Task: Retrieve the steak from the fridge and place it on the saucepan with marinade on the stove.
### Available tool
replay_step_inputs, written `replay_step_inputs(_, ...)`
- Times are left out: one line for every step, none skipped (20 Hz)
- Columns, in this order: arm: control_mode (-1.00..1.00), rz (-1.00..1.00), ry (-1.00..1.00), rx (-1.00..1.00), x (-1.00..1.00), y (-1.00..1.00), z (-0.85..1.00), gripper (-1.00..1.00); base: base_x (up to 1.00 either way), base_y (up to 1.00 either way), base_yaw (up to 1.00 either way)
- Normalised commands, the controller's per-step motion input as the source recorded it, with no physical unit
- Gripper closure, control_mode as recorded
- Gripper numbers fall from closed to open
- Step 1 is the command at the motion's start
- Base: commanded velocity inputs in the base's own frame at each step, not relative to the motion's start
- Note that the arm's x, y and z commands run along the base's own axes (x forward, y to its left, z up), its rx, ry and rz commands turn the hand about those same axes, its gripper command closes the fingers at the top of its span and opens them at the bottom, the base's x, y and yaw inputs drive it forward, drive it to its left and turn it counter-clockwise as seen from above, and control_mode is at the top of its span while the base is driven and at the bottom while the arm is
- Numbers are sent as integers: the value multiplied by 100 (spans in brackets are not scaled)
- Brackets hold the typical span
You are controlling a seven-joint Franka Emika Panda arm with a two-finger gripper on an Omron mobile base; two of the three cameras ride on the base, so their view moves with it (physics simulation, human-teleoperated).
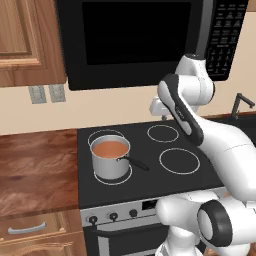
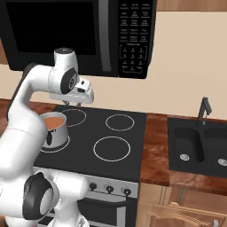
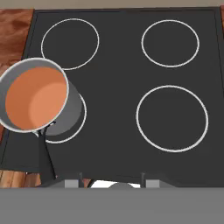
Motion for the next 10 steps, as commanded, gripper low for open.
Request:
replay_step_inputs(-100,0,0,0,-7,0,0,-100,0,0,0)
replay_step_inputs(-100,0,0,0,-35,0,0,-100,0,0,0)
replay_step_inputs(-100,-13,0,0,-99,0,0,-100,0,0,0)
replay_step_inputs(-100,-21,0,0,-100,-11,0,-100,0,0,0)
replay_step_inputs(-100,-22,0,0,-100,-8,0,-100,0,0,0)
replay_step_inputs(-100,-21,-1,0,-100,-14,-16,-100,0,0,0)
replay_step_inputs(-100,-17,-4,0,-100,-32,-21,-100,0,0,0)
replay_step_inputs(-100,-16,-2,0,-100,-45,-4,-100,0,0,0)
replay_step_inputs(-100,-16,-2,0,-100,-41,-4,-100,0,0,0)
replay_step_inputs(-100,-15,-1,0,-100,-39,0,-100,0,0,0)
